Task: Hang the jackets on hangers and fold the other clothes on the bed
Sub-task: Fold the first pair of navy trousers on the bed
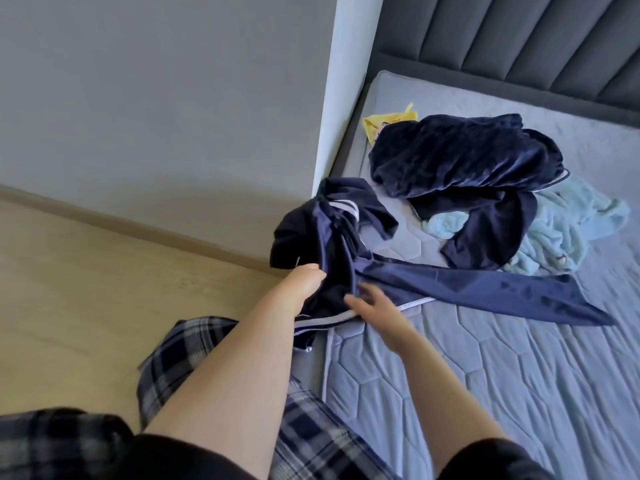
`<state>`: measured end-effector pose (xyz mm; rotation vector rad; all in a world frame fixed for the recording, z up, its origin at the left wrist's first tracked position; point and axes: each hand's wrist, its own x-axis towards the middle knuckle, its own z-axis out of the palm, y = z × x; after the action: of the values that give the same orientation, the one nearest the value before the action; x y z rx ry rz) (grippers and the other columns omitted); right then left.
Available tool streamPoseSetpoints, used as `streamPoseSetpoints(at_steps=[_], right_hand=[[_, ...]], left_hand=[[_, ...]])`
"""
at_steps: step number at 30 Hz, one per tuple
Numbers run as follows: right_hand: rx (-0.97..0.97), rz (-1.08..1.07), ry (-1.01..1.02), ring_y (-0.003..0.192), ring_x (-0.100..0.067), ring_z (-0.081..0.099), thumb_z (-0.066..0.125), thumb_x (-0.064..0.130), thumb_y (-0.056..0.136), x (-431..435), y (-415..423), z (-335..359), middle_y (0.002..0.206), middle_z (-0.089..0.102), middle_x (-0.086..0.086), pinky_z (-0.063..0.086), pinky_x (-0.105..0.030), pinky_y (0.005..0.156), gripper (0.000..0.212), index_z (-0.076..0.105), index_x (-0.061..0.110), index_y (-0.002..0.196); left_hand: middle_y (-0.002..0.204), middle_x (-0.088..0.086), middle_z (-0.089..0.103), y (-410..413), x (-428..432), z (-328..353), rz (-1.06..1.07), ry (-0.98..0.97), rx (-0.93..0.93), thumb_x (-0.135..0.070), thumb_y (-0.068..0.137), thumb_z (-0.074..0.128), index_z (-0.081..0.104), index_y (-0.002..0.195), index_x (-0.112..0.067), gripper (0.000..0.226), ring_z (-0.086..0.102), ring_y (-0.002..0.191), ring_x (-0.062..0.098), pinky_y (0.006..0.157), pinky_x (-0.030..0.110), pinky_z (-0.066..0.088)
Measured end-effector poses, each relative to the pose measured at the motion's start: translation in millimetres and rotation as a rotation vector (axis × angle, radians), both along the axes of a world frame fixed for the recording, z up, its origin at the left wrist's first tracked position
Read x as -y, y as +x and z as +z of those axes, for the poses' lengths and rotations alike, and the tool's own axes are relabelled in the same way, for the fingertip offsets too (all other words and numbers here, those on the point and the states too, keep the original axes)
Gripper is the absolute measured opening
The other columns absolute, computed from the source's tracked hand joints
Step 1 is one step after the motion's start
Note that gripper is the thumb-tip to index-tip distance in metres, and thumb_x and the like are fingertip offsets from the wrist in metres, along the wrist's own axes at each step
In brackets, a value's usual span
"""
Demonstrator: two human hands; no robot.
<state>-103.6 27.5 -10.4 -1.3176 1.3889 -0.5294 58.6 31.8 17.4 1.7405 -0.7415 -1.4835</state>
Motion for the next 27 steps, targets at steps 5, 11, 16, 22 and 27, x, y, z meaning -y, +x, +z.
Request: streamPoseSetpoints(at_steps=[5,11,16,22,27], right_hand=[[-0.156,-0.004,-0.069,0.069,-0.016,0.048,0.065,0.003,0.085,-9.8,-2.6,-18.9,0.07,0.052,-0.007,0.042,-0.015,0.062,0.004,0.064,0.007,0.084],[0.332,-0.586,0.077,0.064,-0.017,0.054,0.051,0.005,0.095,21.3,-14.4,19.5,0.074,0.052,-0.006,0.053,-0.028,0.058,0.024,0.05,0.014,0.072],[0.588,-0.812,-0.025,0.068,-0.01,0.053,0.048,-0.002,0.094,31.9,-24.4,46.6,0.08,0.05,-0.009,0.052,-0.014,0.055,0.016,0.051,0.0,0.079],[0.434,-0.62,-0.061,0.086,-0.013,0.053,0.044,0.007,0.096,27.6,-25.6,40.1,0.111,0.055,-0.005,0.04,-0.019,0.08,0.044,0.039,0.008,0.14],[0.105,-0.175,-0.038,0.09,-0.017,0.064,0.054,0.022,0.093,16.8,-16.4,44.2,0.093,0.072,-0.003,0.045,-0.027,0.073,0.016,0.069,0.015,0.095]], left_hand=[[0.103,0.012,0.056,-2.4,-3.8,4.1,-0.026,0.061,-0.059,-0.008,0.099,0.039,0.056,0.089,-0.015,0.021,0.052,0.095,0.023,0.085,0.032,0.04],[0.107,-0.014,0.058,-3.3,-9.7,-1.9,-0.443,-0.158,0.188,-0.053,0.086,0.059,0.061,0.11,-0.033,0.031,0.054,0.101,0.007,0.085,0.02,0.043],[0.098,-0.01,0.063,-8.7,-11.9,-16.4,-0.673,-0.163,0.349,-0.025,0.073,0.076,0.057,0.097,-0.031,0.032,0.061,0.095,0.013,0.082,0.026,0.048],[0.069,-0.001,0.054,-4.1,-1.7,-8.7,-0.198,-0.153,0.262,-0.01,0.087,0.055,0.058,0.069,-0.018,0.02,0.051,0.068,0.016,0.057,0.026,0.037],[0.085,0.008,0.065,-4.4,1.0,0.3,0.072,-0.077,-0.216,-0.008,0.092,0.055,0.065,0.092,-0.012,0.011,0.062,0.08,0.024,0.075,0.036,0.05]])
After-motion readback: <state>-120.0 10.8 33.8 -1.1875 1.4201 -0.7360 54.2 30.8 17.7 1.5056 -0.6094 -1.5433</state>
